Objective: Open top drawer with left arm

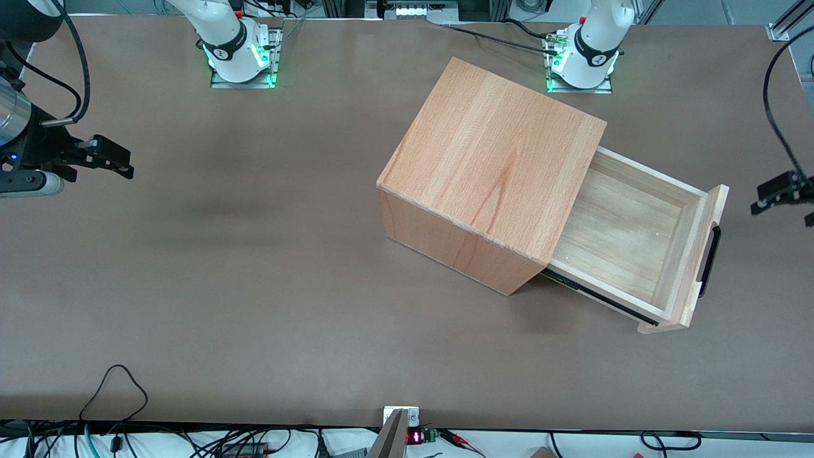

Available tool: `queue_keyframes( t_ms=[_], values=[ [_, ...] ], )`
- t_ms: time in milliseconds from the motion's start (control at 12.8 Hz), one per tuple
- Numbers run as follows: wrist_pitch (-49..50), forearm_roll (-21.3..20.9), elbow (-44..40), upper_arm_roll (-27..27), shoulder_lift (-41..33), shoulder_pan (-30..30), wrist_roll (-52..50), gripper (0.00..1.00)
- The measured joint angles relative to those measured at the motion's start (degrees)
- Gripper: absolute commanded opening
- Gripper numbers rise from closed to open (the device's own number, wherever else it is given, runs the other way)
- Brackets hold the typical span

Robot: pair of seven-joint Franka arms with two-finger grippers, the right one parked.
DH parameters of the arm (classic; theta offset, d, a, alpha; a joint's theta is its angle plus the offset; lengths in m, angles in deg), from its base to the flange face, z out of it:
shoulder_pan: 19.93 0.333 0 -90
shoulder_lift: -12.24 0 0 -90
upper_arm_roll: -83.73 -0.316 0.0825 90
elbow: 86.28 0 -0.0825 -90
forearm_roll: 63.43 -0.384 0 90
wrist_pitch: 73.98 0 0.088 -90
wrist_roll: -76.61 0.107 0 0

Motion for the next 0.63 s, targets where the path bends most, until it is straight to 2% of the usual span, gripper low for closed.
queue_keyframes(
  t_ms=[626],
  values=[
    [15.53,-2.35,-2.59,2.11,-6.86,-2.39,-15.99,1.0]
  ],
)
